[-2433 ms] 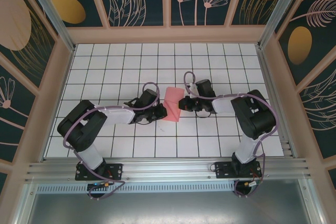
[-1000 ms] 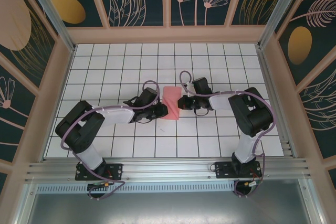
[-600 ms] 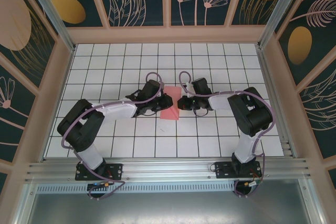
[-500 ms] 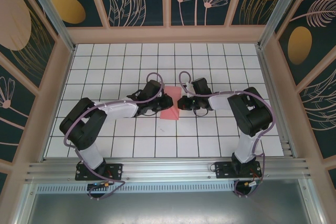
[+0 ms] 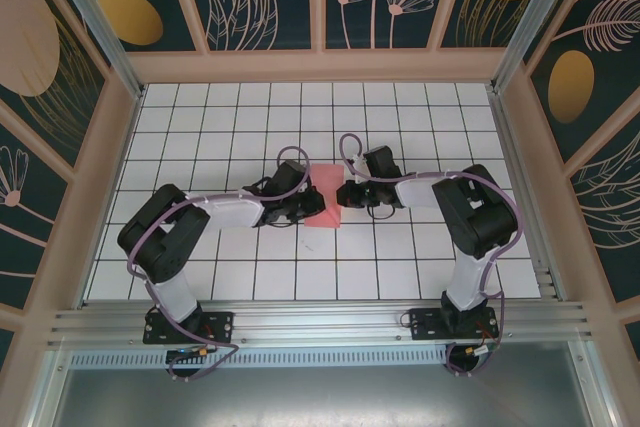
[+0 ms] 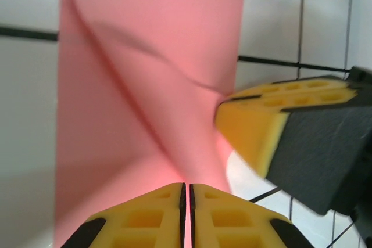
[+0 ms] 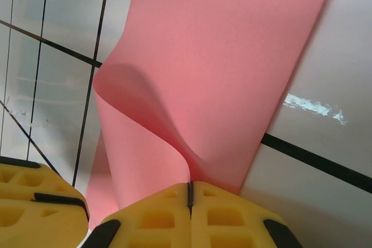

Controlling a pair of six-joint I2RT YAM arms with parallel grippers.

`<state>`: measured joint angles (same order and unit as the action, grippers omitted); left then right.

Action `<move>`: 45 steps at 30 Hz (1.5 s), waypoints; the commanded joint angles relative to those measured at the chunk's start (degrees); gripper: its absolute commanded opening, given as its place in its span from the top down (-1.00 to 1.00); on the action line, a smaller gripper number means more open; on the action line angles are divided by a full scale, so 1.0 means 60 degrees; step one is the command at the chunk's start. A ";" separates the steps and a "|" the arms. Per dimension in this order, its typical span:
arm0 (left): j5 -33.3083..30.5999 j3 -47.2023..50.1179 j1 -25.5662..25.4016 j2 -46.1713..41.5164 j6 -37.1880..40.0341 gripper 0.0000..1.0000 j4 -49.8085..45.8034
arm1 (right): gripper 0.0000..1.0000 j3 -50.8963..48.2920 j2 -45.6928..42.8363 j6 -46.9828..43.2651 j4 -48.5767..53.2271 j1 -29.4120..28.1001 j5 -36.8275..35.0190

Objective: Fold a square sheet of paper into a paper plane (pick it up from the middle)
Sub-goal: Fold the triangle a second time at the center of the table.

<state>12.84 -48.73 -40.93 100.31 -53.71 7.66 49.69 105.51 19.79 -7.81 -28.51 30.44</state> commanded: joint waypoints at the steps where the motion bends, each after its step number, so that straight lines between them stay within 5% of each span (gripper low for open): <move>1: -0.0036 0.0586 -0.0005 -0.0681 -0.0217 0.72 0.0358 | 1.00 0.0243 0.0193 -0.0215 0.0204 -0.0068 0.0000; 15: 0.0087 0.0659 -0.0016 -0.1080 -0.0415 0.71 0.0706 | 1.00 0.0305 0.0378 -0.0345 0.0380 -0.0067 -0.0070; 26: -0.0246 -0.0908 0.0004 0.0504 -0.0799 0.75 0.0933 | 1.00 0.0298 0.0422 -0.0353 0.0412 -0.0068 -0.0128; 45: -0.0502 -0.0406 0.0002 0.1412 -0.0774 0.72 0.1643 | 1.00 0.0222 0.0487 -0.0308 0.0349 -0.0068 -0.0186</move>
<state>10.98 -52.29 -40.93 107.53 -58.22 15.75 50.54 106.34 18.72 -7.25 -28.51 30.46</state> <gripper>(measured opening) 0.138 0.049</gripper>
